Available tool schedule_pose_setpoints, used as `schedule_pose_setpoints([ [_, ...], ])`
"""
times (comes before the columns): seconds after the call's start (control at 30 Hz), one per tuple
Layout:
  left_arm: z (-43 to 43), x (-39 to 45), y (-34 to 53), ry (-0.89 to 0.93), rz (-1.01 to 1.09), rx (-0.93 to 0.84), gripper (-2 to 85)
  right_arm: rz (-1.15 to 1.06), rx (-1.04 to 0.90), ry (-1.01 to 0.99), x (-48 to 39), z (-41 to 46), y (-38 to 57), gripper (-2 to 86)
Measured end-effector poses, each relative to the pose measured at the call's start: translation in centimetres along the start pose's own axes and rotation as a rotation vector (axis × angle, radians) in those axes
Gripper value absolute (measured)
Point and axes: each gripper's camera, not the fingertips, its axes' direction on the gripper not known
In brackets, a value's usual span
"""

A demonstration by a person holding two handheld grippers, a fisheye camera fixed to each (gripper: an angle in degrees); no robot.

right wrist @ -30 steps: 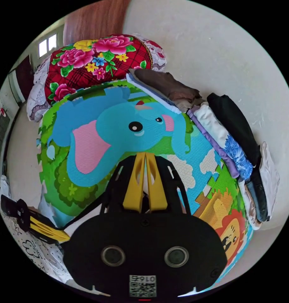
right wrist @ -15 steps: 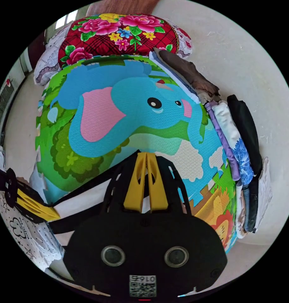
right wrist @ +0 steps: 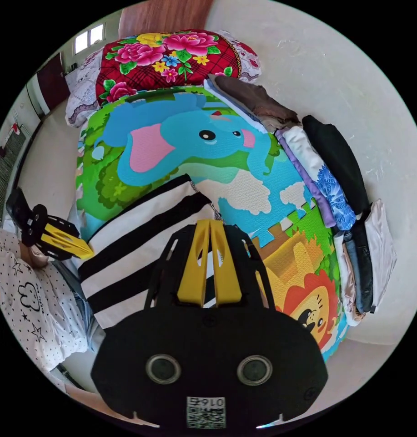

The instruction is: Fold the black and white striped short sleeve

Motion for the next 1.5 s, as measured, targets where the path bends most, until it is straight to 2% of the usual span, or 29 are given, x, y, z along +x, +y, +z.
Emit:
schedule_pose_setpoints([
  [0.03,0.1,0.1,-0.2,-0.009,0.004,-0.003,-1.0,0.016,-0.013,0.010,0.4,1.8,0.2,-0.4],
  [0.13,0.6,0.6,-0.8,-0.048,0.022,-0.011,-1.0,0.110,0.110,-0.041,2.4,1.7,1.8,-0.4],
  [0.23,1.0,0.5,-1.5,-0.050,0.016,-0.005,-1.0,0.205,0.240,0.035,4.4,-0.4,4.8,-0.2],
  [0.37,0.8,0.0,-3.6,-0.026,-0.001,-0.017,-1.0,0.080,0.210,-0.052,5.7,-1.5,9.2,0.9],
  [0.5,-0.1,-0.4,-9.5,-0.175,0.094,0.060,-1.0,-0.073,0.186,-0.071,5.9,-0.8,11.9,2.0],
  [0.67,4.3,-1.9,-18.1,-0.299,0.166,-0.081,-1.0,-0.258,0.060,-0.113,6.3,3.2,13.5,6.0],
  [0.8,9.7,-3.6,-22.7,-0.437,0.150,-0.233,-1.0,-0.225,0.101,-0.155,7.7,4.5,15.9,6.9],
  [0.9,12.5,-4.4,-23.6,-0.503,0.156,-0.320,-1.0,-0.196,0.207,-0.214,8.9,4.9,19.0,4.5],
  [1.03,13.3,-4.8,-23.7,-0.488,0.178,-0.310,-1.0,-0.164,0.255,-0.252,10.3,6.2,22.6,0.8],
  [1.27,12.5,-6.7,-24.3,-0.483,0.121,-0.281,-1.0,-0.091,0.383,-0.203,10.4,5.7,26.7,0.2],
  [1.37,11.4,-8.9,-24.1,-0.756,-0.031,-0.276,-1.0,-0.109,0.201,-0.118,8.8,8.7,26.4,0.7],
  [1.43,9.4,-9.1,-23.8,-0.595,-0.064,-0.216,-1.0,-0.133,0.205,-0.067,7.9,8.6,27.3,1.5],
  [1.5,7.7,-8.1,-23.7,-0.287,-0.044,-0.157,-1.0,-0.126,0.258,-0.052,7.8,8.1,28.9,2.7],
])
